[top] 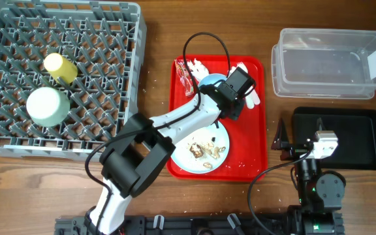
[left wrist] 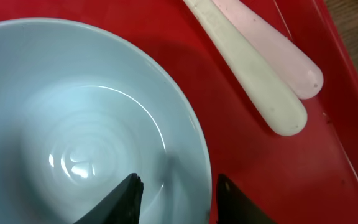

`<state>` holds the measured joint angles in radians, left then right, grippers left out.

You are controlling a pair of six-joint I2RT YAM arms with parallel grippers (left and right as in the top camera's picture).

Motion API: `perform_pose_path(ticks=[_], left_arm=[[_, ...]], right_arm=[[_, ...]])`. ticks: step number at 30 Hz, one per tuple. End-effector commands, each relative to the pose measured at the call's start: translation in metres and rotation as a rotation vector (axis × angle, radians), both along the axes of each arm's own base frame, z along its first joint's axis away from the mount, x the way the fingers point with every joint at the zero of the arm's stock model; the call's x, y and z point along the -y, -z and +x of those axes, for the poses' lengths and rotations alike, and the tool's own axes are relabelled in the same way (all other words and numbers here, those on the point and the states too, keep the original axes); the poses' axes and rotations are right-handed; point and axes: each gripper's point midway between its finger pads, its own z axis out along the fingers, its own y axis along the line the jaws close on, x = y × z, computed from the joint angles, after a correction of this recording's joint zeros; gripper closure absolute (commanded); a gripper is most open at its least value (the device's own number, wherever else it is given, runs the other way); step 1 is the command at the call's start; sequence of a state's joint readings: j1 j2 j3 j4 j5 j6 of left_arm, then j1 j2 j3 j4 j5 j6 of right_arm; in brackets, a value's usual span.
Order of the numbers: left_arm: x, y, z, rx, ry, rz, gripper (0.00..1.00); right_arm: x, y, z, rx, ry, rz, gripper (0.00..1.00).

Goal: Sort waste into correct bins and load items into the dishwasher rack
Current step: 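Return the left gripper to the tray and grasp the light-blue bowl, then carry the light-blue bowl to the rack and place it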

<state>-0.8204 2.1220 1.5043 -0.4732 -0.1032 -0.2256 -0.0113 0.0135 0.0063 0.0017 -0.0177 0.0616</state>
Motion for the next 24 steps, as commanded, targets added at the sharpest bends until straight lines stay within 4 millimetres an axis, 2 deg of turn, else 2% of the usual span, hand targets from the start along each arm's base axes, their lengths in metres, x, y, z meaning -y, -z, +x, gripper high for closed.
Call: perform_pose_path(ticks=[1, 3, 8, 11, 15, 17, 19, 22, 24], left_arm=[[0.006, 0.007, -0.002, -0.003, 0.019, -0.002, 0.72], [0.007, 0.006, -0.001, 0.002, 0.019, -0.008, 0.82], [0.016, -0.014, -0.005, 0.029, 0.034, -0.041, 0.96], [0.026, -0.033, -0.012, 0.055, 0.057, -0.069, 0.96], [0.027, -0.040, -0.017, 0.028, 0.020, -0.105, 0.96], [0.041, -0.056, -0.033, -0.036, 0.084, -0.195, 0.96], [0.048, -0.083, -0.042, -0.047, 0.124, -0.270, 0.96], [0.041, -0.142, -0.039, 0.020, 0.098, -0.370, 0.96], [0.023, -0.177, -0.026, 0.077, 0.063, -0.421, 0.96]], right_arm=[[0.001, -0.002, 0.000, 0.010, 0.009, -0.009, 0.00], [0.002, -0.002, 0.000, 0.010, 0.009, -0.009, 0.00], [0.001, -0.002, 0.000, 0.010, 0.009, -0.009, 0.00], [0.002, -0.002, 0.000, 0.010, 0.009, -0.009, 0.00], [0.002, -0.002, 0.000, 0.010, 0.009, -0.009, 0.00], [0.001, -0.002, 0.000, 0.010, 0.009, -0.010, 0.00], [0.002, -0.002, 0.000, 0.010, 0.009, -0.009, 0.00], [0.002, -0.002, 0.000, 0.010, 0.009, -0.009, 0.00], [0.002, -0.002, 0.000, 0.010, 0.009, -0.009, 0.00]])
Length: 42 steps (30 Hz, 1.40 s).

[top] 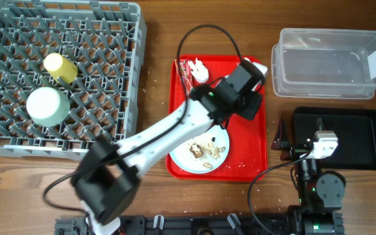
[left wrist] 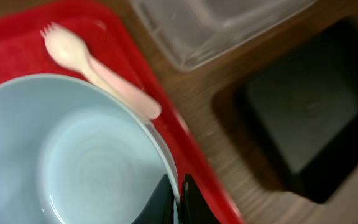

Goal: Sort waste into correct bins and load items into the dishwasher rack
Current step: 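Carry the light-blue bowl to the rack and place it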

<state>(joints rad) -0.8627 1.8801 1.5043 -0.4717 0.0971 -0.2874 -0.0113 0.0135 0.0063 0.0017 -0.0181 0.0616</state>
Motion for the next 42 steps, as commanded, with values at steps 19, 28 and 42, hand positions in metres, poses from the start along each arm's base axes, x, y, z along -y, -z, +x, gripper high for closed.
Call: perform_pose_path(ticks=[19, 28, 42], left_arm=[[-0.383, -0.138, 0.253, 0.220, -0.677, -0.808, 0.96], [-0.466, -0.068, 0.276, 0.096, -0.895, -0.931, 0.96], [-0.533, -0.024, 0.271, 0.105, -1.006, -0.895, 0.89]], right_arm=[[0.002, -0.002, 0.000, 0.010, 0.009, -0.009, 0.00], [0.002, -0.002, 0.000, 0.010, 0.009, -0.009, 0.00], [0.002, -0.002, 0.000, 0.010, 0.010, -0.009, 0.00]])
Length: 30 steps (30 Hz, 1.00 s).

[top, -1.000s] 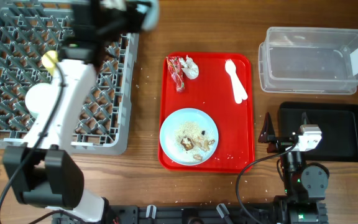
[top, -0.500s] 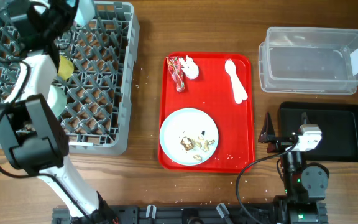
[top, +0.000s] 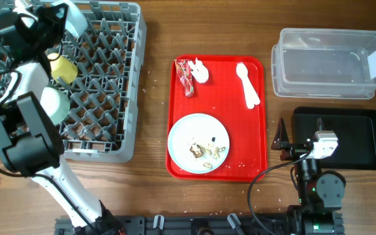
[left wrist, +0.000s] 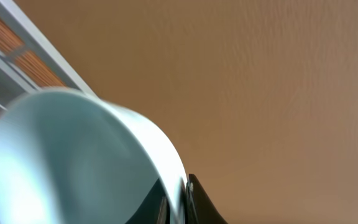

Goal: Sort waste into correct bins and load items into the dishwasher rack
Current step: 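Carry the light-blue bowl to the rack and place it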

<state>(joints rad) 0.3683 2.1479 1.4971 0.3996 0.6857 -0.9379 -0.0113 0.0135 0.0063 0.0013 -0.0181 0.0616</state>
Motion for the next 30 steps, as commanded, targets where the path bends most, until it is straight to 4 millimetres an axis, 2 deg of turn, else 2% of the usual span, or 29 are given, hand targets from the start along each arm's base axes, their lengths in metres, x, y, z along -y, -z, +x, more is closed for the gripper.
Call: perform_pose_path(ticks=[1, 2, 3, 5, 6, 7, 8, 9, 10, 13, 15, 17, 18, 20, 21, 22, 24, 26, 28, 30], left_arm=[[-0.027, 0.013, -0.005, -0.019, -0.031, 0.003, 0.85], [-0.032, 0.012, -0.007, -0.018, -0.035, 0.001, 0.83], [-0.041, 0.012, -0.010, -0.017, -0.048, 0.000, 0.67], [-0.057, 0.012, -0.014, -0.017, -0.075, 0.000, 0.66], [-0.064, 0.012, -0.016, -0.017, -0.088, 0.000, 0.59], [-0.075, 0.010, -0.019, -0.015, -0.106, 0.001, 0.43], [-0.082, 0.008, -0.022, -0.012, -0.119, 0.002, 0.37], [-0.087, 0.005, -0.024, -0.007, -0.129, 0.004, 0.38], [-0.100, -0.004, -0.030, 0.008, -0.152, 0.012, 0.39], [-0.119, -0.032, -0.043, 0.048, -0.190, 0.033, 0.42], [-0.113, -0.040, -0.044, 0.043, -0.183, 0.031, 0.51], [-0.087, -0.042, -0.038, 0.067, -0.101, 0.110, 0.62], [-0.063, -0.037, -0.032, 0.066, -0.041, 0.168, 0.73], [-0.015, -0.021, -0.021, 0.068, 0.074, 0.337, 0.83], [-0.008, -0.010, -0.018, 0.031, 0.063, 0.389, 0.88], [-0.008, 0.011, -0.014, -0.069, -0.007, 0.477, 0.94], [-0.023, 0.040, -0.017, -0.246, -0.165, 0.667, 0.96], [-0.022, 0.044, -0.017, -0.290, -0.203, 0.818, 0.96], [-0.022, 0.044, -0.017, -0.293, -0.203, 0.849, 0.96], [-0.030, 0.048, -0.018, -0.313, -0.232, 0.860, 0.96]], right_arm=[[0.002, -0.002, 0.000, 0.010, 0.009, -0.009, 0.00], [0.002, -0.002, 0.000, 0.010, 0.009, -0.009, 0.00], [0.002, -0.002, 0.000, 0.010, 0.009, -0.009, 0.00], [0.002, -0.002, 0.000, 0.010, 0.010, -0.009, 0.00], [0.002, -0.002, 0.000, 0.010, 0.009, -0.009, 0.00], [0.002, -0.002, 0.000, 0.010, 0.010, -0.009, 0.00], [0.002, -0.002, 0.000, 0.010, 0.009, -0.009, 0.00], [0.002, -0.002, 0.000, 0.010, 0.009, -0.009, 0.00], [0.002, -0.002, 0.000, 0.010, 0.009, -0.009, 0.00], [0.002, -0.002, 0.000, 0.010, 0.009, -0.009, 0.00], [0.002, -0.002, 0.000, 0.010, 0.009, -0.009, 0.00], [0.002, -0.002, 0.000, 0.010, 0.009, -0.009, 0.00], [0.002, -0.002, 0.000, 0.010, 0.009, -0.009, 0.00], [0.002, -0.002, 0.000, 0.010, 0.009, -0.009, 0.00], [0.002, -0.002, 0.000, 0.010, 0.010, -0.009, 0.00], [0.002, -0.002, 0.000, 0.010, 0.010, -0.009, 0.00], [0.002, -0.002, 0.000, 0.010, 0.009, -0.009, 0.00], [0.002, -0.002, 0.000, 0.010, 0.010, -0.009, 0.00], [0.002, -0.002, 0.000, 0.010, 0.009, -0.009, 0.00], [0.002, -0.002, 0.000, 0.010, 0.010, -0.009, 0.00]])
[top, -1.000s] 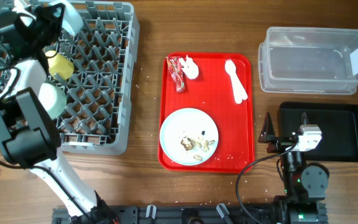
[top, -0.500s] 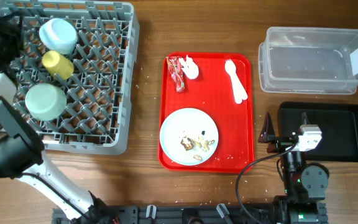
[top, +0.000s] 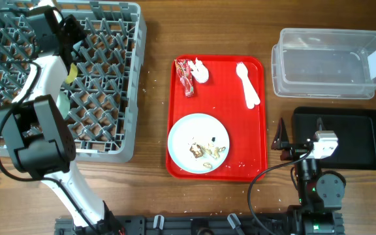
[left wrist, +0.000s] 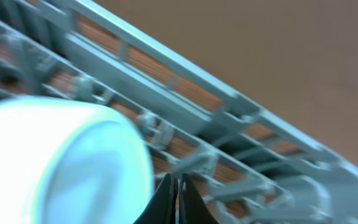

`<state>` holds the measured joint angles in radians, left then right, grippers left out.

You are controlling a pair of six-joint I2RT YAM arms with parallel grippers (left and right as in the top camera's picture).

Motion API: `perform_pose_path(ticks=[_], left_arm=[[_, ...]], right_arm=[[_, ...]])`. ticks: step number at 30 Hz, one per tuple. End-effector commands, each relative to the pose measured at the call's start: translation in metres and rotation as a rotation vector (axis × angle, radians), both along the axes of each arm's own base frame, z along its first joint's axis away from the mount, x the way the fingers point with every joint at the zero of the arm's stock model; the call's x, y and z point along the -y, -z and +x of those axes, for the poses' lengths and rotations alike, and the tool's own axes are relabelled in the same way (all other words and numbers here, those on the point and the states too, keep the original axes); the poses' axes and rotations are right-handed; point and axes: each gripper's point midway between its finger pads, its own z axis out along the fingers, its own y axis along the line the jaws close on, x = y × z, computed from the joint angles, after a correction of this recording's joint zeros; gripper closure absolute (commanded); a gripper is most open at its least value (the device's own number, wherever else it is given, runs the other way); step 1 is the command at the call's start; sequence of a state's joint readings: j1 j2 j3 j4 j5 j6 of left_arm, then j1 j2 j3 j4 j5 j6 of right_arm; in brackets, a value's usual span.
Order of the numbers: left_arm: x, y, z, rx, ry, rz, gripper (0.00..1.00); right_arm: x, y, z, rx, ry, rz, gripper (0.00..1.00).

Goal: Sort waste into correct bins and load items into the dishwasher rack
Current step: 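Carry the light-blue bowl to the rack and place it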

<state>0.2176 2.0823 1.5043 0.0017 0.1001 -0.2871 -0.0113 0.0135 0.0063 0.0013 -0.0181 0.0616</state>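
Observation:
My left gripper (left wrist: 176, 186) is over the far left part of the grey dishwasher rack (top: 130, 85), shut on the rim of a light blue bowl (left wrist: 61, 162) that hangs tilted just above the rack's bars (left wrist: 185, 93). From overhead the left gripper (top: 72, 34) hides the bowl. A yellow cup (top: 71, 72) and a pale green cup (top: 62, 104) peek out beside the arm in the rack. The right gripper (top: 282, 134) rests near the black bin, its fingers together as one dark wedge.
A red tray (top: 256, 137) holds a white plate (top: 198, 130) with food scraps, a red wrapper (top: 187, 77) and two pale sporks (top: 248, 85). A clear plastic bin (top: 325, 62) stands at the back right, a black bin (top: 344, 140) in front of it.
My left gripper with the bowl has moved a little right and lower, from the rack's far left corner to just over its bars. The wrist view now shows rack instead of bare table.
My left gripper stood open astride the bowl's rim on the red tray. Then it was shut on the rim, with the bowl lifted over the tray's right side. Later it held the bowl at the rack's far left corner, and now low over the bars.

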Motion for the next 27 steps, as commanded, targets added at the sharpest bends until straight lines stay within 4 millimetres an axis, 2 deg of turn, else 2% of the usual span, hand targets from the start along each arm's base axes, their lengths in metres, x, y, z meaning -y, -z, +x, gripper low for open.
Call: perform_pose_path(ticks=[1, 4, 8, 13, 16, 17, 18, 22, 24, 25, 26, 27], left_arm=[[-0.034, -0.005, -0.005, -0.010, -0.093, 0.146, 0.96], [-0.041, 0.000, -0.005, -0.026, -0.098, 0.197, 0.94], [-0.077, -0.002, -0.020, -0.065, -0.265, 0.288, 0.96], [-0.108, 0.001, -0.035, -0.100, -0.338, 0.302, 0.96], [-0.118, 0.000, -0.044, -0.106, -0.384, 0.258, 0.96], [-0.117, -0.007, -0.045, -0.088, -0.393, 0.238, 0.96], [-0.111, -0.026, -0.044, -0.045, -0.392, 0.206, 0.96], [-0.071, -0.115, -0.051, 0.132, -0.309, 0.028, 0.96], [-0.047, -0.142, -0.069, 0.132, -0.221, -0.031, 0.91], [-0.039, -0.152, -0.088, 0.099, -0.208, -0.045, 0.93], [-0.036, -0.154, -0.097, 0.075, -0.210, -0.050, 0.86], [-0.032, -0.155, -0.112, 0.037, -0.212, -0.057, 0.20]], right_arm=[[0.002, -0.002, 0.000, 0.010, 0.009, -0.009, 0.00], [0.002, -0.002, 0.000, 0.010, 0.010, -0.009, 0.00], [0.002, -0.002, 0.000, 0.010, 0.009, -0.009, 0.00], [0.002, -0.002, 0.000, 0.010, 0.010, -0.009, 0.00], [0.002, -0.002, 0.000, 0.010, 0.009, -0.009, 0.00], [0.002, -0.002, 0.000, 0.010, 0.009, -0.009, 0.00], [0.002, -0.002, 0.000, 0.010, 0.009, -0.009, 0.00], [0.002, -0.002, 0.000, 0.010, 0.010, -0.009, 0.00], [0.002, -0.002, 0.000, 0.010, 0.009, -0.009, 0.00], [0.002, -0.002, 0.000, 0.010, 0.010, -0.009, 0.00], [0.002, -0.002, 0.000, 0.010, 0.009, -0.009, 0.00], [0.002, -0.002, 0.000, 0.010, 0.010, -0.009, 0.00]])
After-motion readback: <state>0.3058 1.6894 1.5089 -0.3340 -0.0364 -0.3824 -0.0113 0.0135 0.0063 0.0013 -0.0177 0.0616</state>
